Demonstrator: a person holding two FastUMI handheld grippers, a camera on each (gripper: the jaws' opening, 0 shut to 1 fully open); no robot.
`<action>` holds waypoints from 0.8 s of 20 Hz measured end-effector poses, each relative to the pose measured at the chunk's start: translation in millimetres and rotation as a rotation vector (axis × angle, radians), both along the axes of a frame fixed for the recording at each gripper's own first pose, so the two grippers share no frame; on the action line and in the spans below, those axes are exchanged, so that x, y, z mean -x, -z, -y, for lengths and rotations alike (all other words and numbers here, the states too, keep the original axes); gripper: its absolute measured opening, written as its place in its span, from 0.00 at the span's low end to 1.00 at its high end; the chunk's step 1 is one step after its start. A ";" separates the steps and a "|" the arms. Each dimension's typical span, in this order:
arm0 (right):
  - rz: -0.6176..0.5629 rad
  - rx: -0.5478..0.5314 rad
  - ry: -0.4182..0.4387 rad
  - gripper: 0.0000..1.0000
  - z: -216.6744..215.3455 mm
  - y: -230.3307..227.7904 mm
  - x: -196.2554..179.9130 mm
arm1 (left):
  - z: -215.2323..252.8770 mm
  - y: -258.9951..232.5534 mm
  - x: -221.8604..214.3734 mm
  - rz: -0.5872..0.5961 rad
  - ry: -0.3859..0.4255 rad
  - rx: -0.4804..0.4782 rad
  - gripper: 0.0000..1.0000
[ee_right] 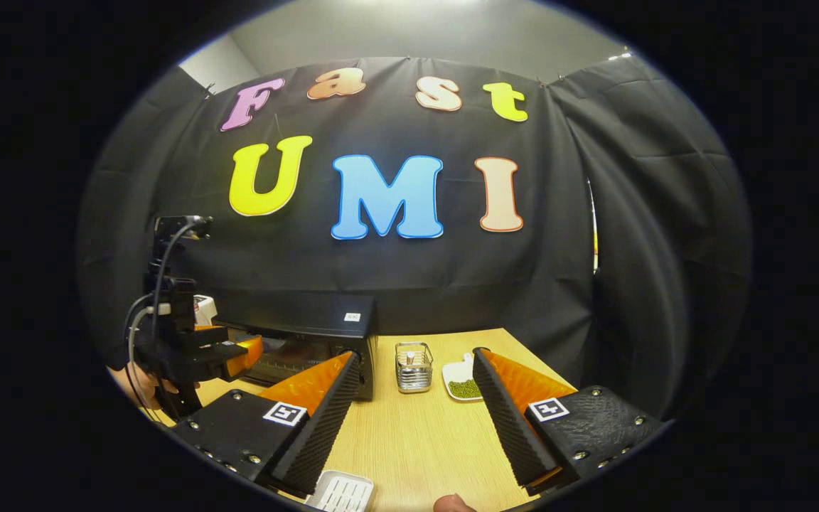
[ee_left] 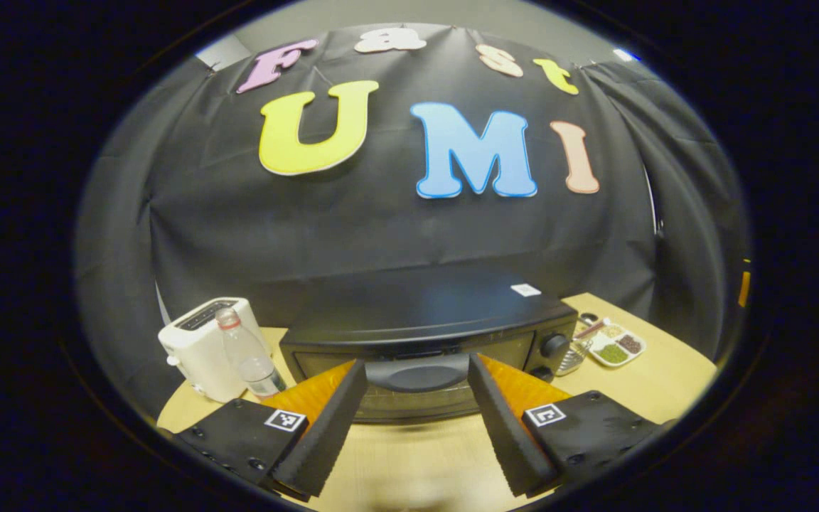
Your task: Open the electric oven with the left hand, put the food in, and close the electric oven.
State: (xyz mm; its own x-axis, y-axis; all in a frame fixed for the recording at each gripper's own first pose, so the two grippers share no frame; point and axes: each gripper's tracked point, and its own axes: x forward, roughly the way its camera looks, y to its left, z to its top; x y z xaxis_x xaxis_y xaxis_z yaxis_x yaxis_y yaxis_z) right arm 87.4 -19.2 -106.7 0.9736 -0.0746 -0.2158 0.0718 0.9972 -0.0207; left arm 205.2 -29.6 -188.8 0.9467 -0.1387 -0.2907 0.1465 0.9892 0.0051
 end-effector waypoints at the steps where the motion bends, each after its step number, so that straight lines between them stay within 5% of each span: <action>1: 0.018 -0.004 -0.003 0.98 1.0 -6.8 -0.5 | -1.0 -13.5 5.3 0.024 -0.004 -0.002 0.96; 7: 0.099 -0.017 -0.084 0.98 11.3 -41.8 8.8 | 0.2 -95.2 60.9 0.144 -0.059 0.023 0.97; 16: 0.151 -0.049 -0.172 0.97 51.0 -65.2 71.8 | -4.7 -157.8 183.8 0.220 -0.183 0.020 1.00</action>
